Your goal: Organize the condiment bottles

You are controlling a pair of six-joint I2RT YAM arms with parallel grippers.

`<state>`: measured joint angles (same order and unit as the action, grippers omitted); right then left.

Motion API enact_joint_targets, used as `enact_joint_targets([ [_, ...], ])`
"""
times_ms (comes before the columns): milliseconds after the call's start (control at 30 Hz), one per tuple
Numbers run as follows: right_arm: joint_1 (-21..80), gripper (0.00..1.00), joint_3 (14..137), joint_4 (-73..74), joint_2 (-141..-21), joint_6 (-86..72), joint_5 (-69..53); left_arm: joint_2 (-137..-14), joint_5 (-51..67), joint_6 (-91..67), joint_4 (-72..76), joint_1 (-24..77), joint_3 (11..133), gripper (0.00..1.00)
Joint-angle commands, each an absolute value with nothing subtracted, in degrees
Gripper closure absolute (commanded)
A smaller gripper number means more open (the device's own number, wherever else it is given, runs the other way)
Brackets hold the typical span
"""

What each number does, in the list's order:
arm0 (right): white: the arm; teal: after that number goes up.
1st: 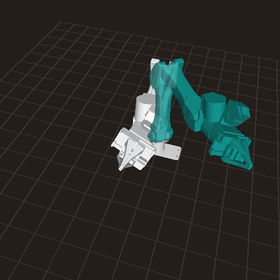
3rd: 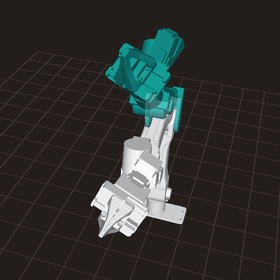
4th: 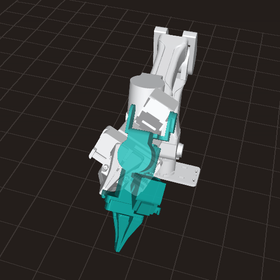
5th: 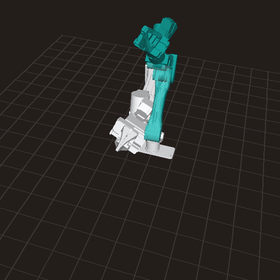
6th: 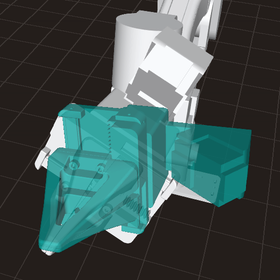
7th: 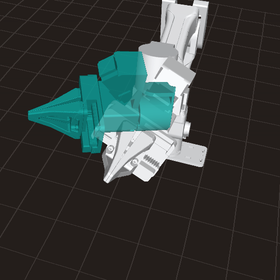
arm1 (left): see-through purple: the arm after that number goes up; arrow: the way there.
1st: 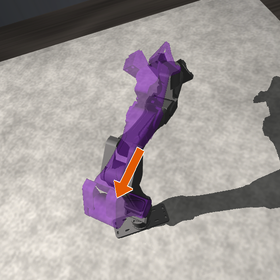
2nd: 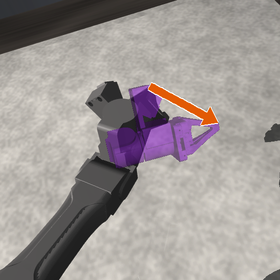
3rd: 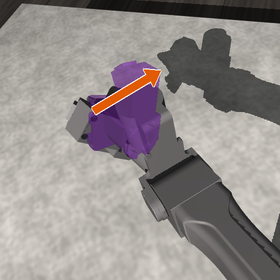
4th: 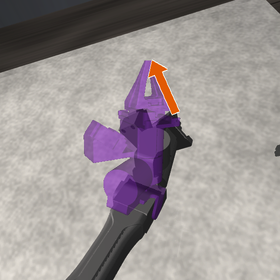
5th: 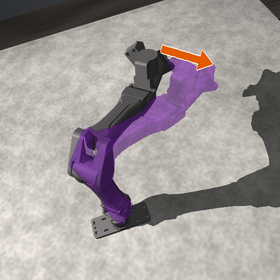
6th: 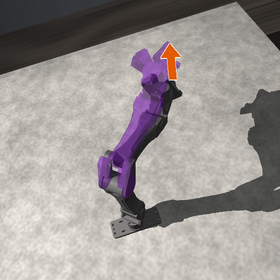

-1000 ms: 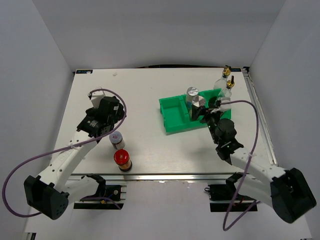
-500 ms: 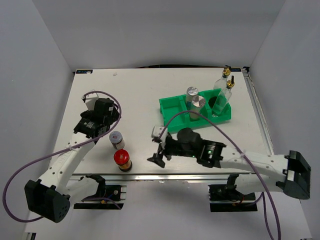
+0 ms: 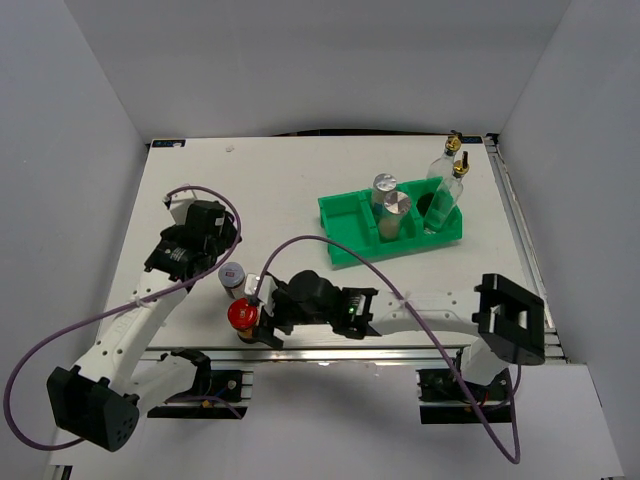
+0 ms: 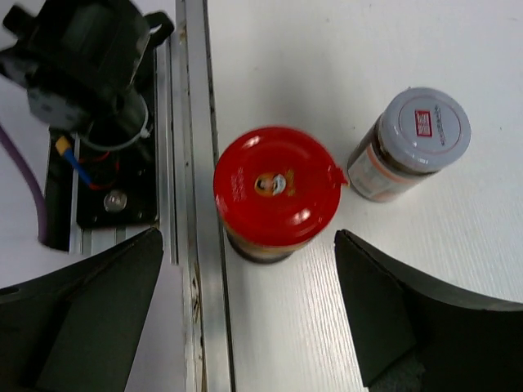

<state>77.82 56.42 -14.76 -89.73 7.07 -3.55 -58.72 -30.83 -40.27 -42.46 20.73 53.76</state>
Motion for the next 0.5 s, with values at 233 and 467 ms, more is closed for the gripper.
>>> enact_joint_targets([
  [233, 78.1, 0.11, 67.4, -21.1, -100.6, 2.6, 2.6, -56.8, -31.4, -39.2, -43.7, 20.4, 55.1, 0.02],
  [467, 78.1, 0.11, 69.8, -21.4, -104.4, 0.5, 5.5, -56.3, -32.1, -39.0, -43.9, 20.4, 55.0, 0.02],
])
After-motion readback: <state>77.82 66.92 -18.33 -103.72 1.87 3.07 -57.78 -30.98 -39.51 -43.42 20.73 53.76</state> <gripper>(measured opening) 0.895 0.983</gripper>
